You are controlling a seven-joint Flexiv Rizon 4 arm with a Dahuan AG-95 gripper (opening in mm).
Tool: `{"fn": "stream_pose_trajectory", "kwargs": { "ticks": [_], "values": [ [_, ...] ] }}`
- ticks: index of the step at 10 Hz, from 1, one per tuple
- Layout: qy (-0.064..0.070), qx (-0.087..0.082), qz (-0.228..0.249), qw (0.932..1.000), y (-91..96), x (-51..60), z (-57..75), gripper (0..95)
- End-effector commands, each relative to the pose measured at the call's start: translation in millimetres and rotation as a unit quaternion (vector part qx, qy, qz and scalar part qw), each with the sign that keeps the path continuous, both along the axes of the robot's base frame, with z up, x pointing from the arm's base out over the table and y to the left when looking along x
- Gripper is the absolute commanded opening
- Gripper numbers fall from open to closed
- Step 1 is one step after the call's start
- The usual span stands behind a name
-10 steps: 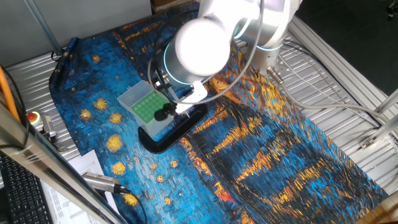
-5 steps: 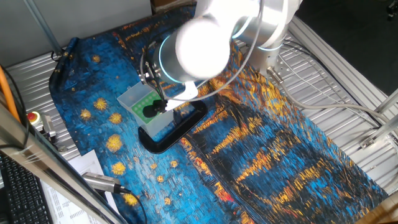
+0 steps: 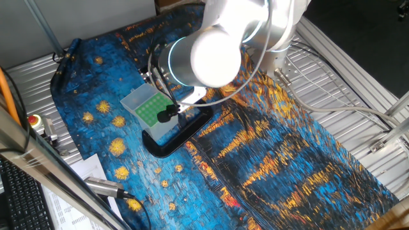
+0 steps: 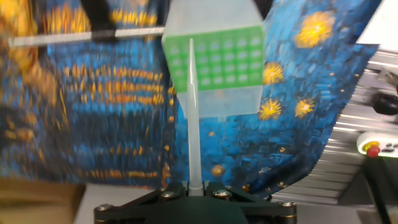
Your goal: Insert a large pipette tip into the holder for large pipette tips
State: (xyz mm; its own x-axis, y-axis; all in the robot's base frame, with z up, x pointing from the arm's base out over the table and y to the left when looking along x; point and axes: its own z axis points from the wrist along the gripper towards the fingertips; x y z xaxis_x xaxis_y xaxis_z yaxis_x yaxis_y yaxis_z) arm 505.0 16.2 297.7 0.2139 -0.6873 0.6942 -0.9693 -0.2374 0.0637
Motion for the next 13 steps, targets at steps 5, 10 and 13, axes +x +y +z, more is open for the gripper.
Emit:
{"fn": "stream_pose_trajectory", "kwargs": {
  "ticks": [5,10,13],
  "values": [
    [-0.011,-0.022,-0.092,0.9955,0.2,-0.5,-0.1,0.0],
    [-0.012,-0.03,-0.081,0.9962,-24.3,8.1,-4.3,0.0],
    [-0.035,-0.025,-0.104,0.9936,-46.3,15.2,-5.6,0.0]
  ]
}}
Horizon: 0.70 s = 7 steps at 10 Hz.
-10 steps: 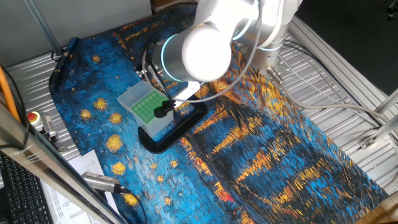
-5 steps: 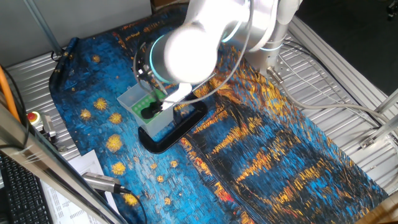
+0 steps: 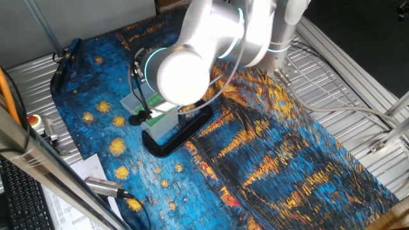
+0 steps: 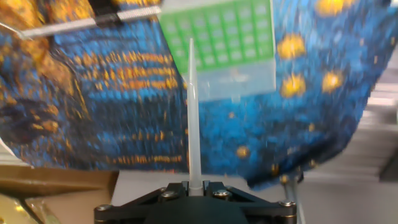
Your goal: Insert a large pipette tip into the holder for large pipette tips
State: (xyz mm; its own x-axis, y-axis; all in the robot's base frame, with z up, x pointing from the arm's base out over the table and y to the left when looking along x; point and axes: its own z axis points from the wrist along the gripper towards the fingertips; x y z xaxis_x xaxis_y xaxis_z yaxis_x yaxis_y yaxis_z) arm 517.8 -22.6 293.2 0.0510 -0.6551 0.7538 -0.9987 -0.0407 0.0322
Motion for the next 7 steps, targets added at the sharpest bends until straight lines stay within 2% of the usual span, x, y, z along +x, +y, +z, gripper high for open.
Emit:
{"fn": "stream_pose_trajectory", "kwargs": {
  "ticks": [1,2,3,5,7],
  "values": [
    [-0.021,0.015,-0.011,0.9996,-7.7,4.6,-2.8,0.0],
    [-0.023,0.015,-0.013,0.9995,-7.4,5.5,-4.2,0.0],
    [-0.033,0.015,-0.022,0.9991,-6.9,5.8,-10.1,0.0],
    [-0.033,0.006,-0.025,0.9991,-5.3,4.4,-13.4,0.0],
    [-0.035,0.011,-0.031,0.9988,1.3,2.5,-17.9,0.0]
  ]
}}
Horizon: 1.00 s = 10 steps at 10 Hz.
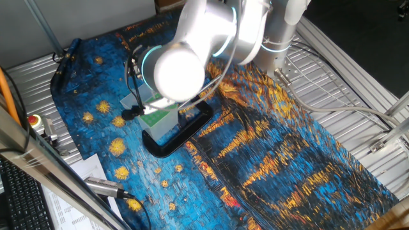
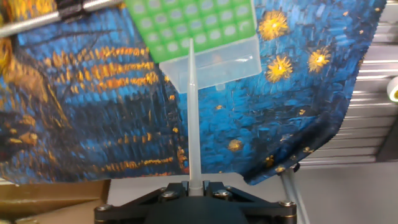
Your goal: Insert a large pipette tip into the holder for large pipette tips
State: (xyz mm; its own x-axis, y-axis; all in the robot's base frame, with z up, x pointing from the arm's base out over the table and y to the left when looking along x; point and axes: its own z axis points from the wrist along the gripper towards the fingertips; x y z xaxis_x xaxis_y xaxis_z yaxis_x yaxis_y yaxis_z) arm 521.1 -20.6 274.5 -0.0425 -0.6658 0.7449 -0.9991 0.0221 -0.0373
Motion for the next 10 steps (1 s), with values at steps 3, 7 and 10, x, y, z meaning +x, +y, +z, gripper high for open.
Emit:
{"fn": "stream_pose_trajectory", "kwargs": {
  "ticks": [3,7,10],
  "values": [
    [-0.003,-0.06,0.008,0.9982,-0.7,-0.7,0.8,0.0],
    [0.0,-0.075,0.043,0.9963,-6.6,-5.0,-2.5,0.0],
    [0.013,-0.083,0.06,0.9947,-10.2,-8.4,-5.1,0.0]
  ]
}}
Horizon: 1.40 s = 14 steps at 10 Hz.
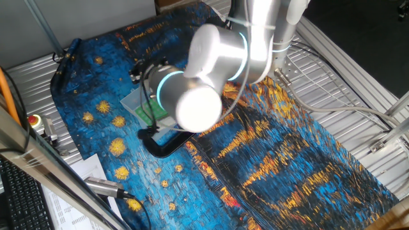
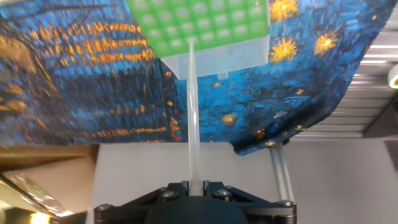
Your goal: Insert a large pipette tip into the holder for large pipette tips
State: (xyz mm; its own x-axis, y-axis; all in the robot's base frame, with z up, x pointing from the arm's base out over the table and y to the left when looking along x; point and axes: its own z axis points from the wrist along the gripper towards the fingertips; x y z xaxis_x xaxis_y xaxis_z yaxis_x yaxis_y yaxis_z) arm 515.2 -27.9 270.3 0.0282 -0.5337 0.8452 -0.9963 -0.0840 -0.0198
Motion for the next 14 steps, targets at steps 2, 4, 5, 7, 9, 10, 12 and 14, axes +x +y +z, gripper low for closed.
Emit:
{"fn": "stream_pose_trajectory", "kwargs": {
  "ticks": [2,4,5,7,9,10,12,14],
  "values": [
    [0.002,0.003,0.007,1.0,-4.7,-4.1,-1.8,0.0],
    [0.005,0.003,0.01,0.9999,-4.6,-4.1,-2.2,0.0],
    [0.006,0.002,0.01,0.9999,-4.8,-4.3,-2.8,0.0],
    [0.001,0.003,0.007,1.0,-5.4,-4.5,-7.8,0.0],
    [-0.005,-0.003,0.001,1.0,-5.5,-4.5,-9.0,0.0],
    [-0.006,-0.003,-0.001,1.0,-5.5,-4.5,-9.1,0.0],
    [-0.006,-0.005,-0.001,1.0,-5.6,-4.5,-11.0,0.0],
    [-0.009,-0.005,-0.003,0.9999,-4.7,-4.7,-13.8,0.0]
  ]
}}
